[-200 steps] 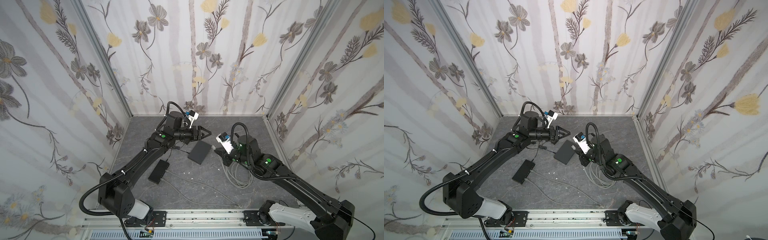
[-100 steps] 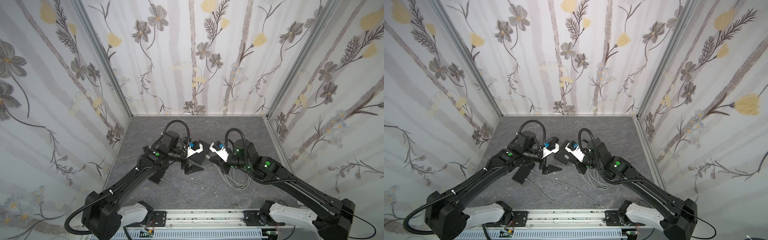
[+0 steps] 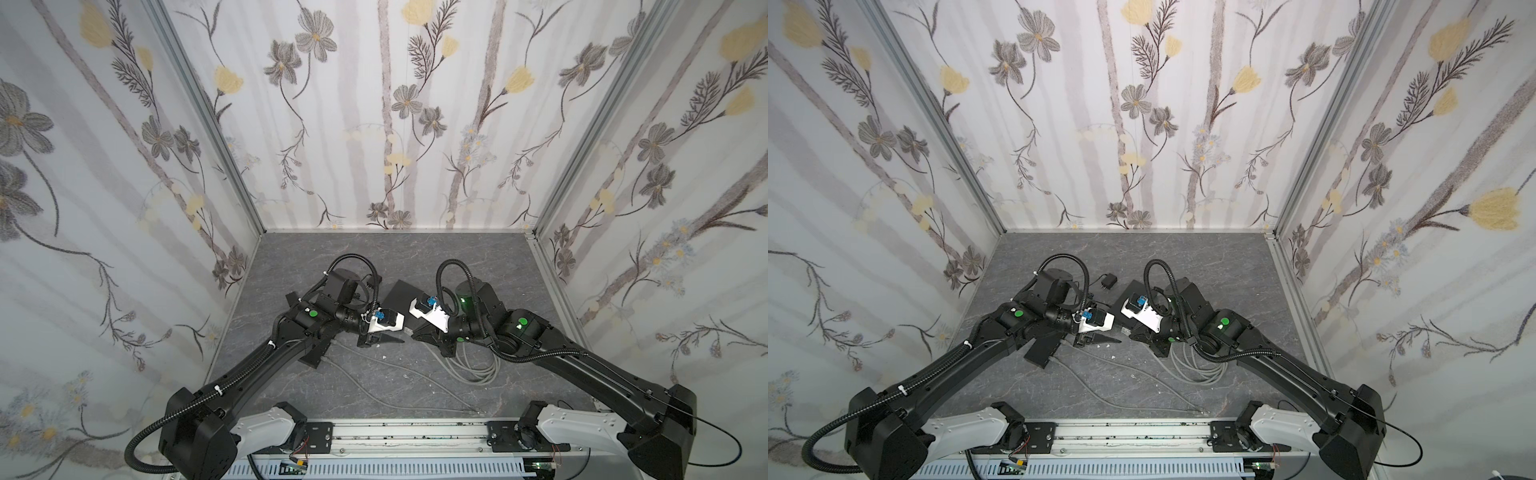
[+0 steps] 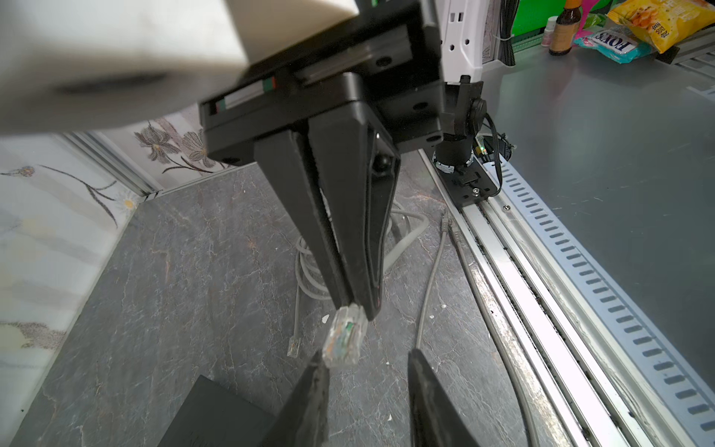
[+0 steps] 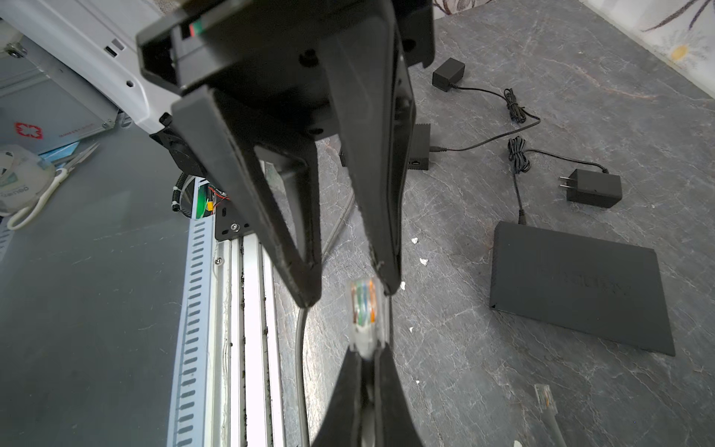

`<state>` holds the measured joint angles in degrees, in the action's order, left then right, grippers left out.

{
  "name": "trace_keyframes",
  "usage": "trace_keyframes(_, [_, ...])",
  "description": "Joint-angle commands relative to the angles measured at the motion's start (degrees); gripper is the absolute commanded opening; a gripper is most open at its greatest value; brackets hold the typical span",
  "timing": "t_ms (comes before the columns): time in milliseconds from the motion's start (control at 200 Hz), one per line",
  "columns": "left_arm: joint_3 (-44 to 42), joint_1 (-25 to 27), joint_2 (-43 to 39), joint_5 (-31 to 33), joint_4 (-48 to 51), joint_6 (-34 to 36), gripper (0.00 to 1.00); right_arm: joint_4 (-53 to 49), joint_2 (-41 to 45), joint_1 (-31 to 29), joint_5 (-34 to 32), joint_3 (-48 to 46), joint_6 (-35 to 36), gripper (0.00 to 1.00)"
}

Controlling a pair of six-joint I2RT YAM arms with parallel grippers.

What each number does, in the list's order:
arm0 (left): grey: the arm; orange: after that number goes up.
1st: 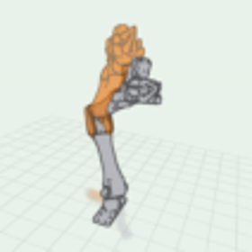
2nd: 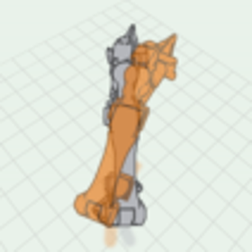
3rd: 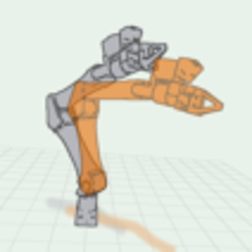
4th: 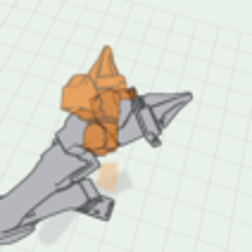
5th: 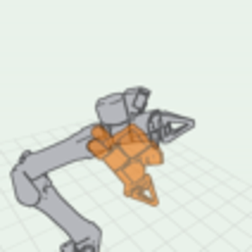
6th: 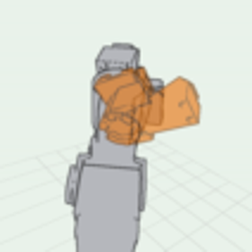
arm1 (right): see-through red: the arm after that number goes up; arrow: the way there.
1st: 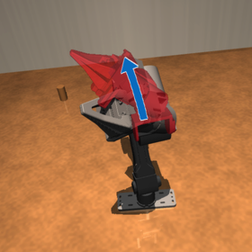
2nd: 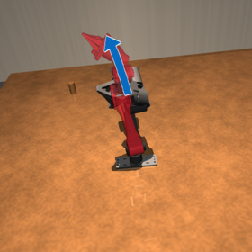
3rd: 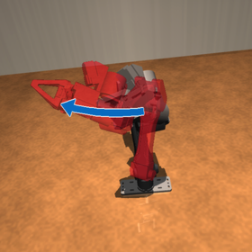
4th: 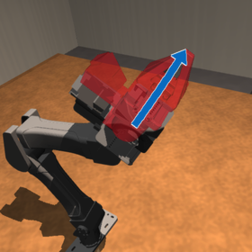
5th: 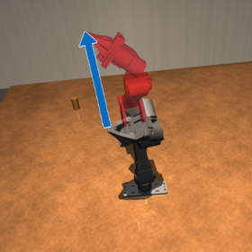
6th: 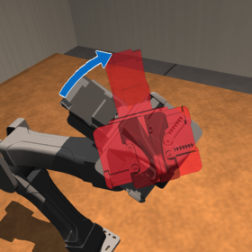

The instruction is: Insert the plug into the switch port

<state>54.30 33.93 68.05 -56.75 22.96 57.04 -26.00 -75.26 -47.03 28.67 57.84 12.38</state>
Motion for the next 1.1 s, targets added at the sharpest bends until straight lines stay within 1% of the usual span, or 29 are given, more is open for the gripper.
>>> trace_keyframes(0, [0.53,0.0,0.15,-1.26,0.59,1.84,0.37,-0.11,-0.94,-0.07,3.09,1.03,1.67,0.0])
trace_keyframes(90, [0.67,0.06,0.15,-1.43,0.64,1.8,0.36,-0.18,-1.33,-0.08,2.63,1.13,1.72,0.0])
trace_keyframes(110, [0.71,0.0,0.15,-1.45,0.6,1.77,0.37,-0.12,-1.37,-1.65,2.67,1.13,1.68,0.0])
trace_keyframes(240, [0.8,0.04,0.07,-1.51,0.65,1.8,0.36,-0.09,-1.99,-1.89,2.9,1.38,1.68,0.0])
trace_keyframes(275, [0.86,0.09,0.06,-1.59,0.73,1.83,0.32,-0.07,-2.11,-1.86,2.74,1.4,1.68,0.0])
trace_keyframes(325, [0.88,0.02,0.06,-1.7,1.07,1.91,0.23,-0.1,-2.11,-1.92,2.48,1.48,1.68,0.0])
trace_keyframes(375, [0.87,-0.01,0.14,-1.7,1.21,1.97,0.17,-0.02,-2.0,-1.93,2.2,1.48,1.64,0.0])
trace_keyframes(530, [0.98,-0.01,0.09,-1.79,1.3,1.98,0.08,-0.02,-1.9,-1.91,1.58,1.39,1.58,0.0])
trace_keyframes(640, [1.09,-0.05,0.06,-1.78,1.39,1.94,0.0,-0.27,-1.84,-1.91,0.91,1.39,1.5,0.0])
trace_keyframes(680, [1.16,0.0,0.08,-1.78,1.55,1.95,0.0,-0.28,-1.75,-1.93,0.12,1.39,1.36,0.0])
trace_keyframes(735, [1.29,0.04,0.06,-1.78,1.61,1.94,0.0,0.01,-1.35,-1.92,-1.9,1.27,1.06,0.27])
trace_keyframes(760, [1.31,0.01,0.11,-1.81,1.71,1.98,0.0,0.38,-0.89,-1.88,-2.82,1.05,1.13,0.33])
trace_keyframes(774, [1.29,-0.05,0.08,-1.74,1.65,1.98,0.0,0.74,-0.53,-1.88,-3.25,0.7,1.15,0.35])
trace_keyframes(854, [1.31,-0.03,-0.02,-1.44,1.61,2.06,0.0,3.85,2.67,-1.93,-4.51,-1.48,1.76,0.4])
trace_keyframes(999, [1.12,0.04,-0.55,-1.17,1.55,1.98,0.0,14.89,10.63,-1.59,-6.47,-8.84,0.25,0.42])
trace_keyframes(1094, [1.06,0.03,-0.64,-1.22,1.33,2.02,0.0,22.03,13.86,-1.64,-4.85,-14.15,0.01,0.42])
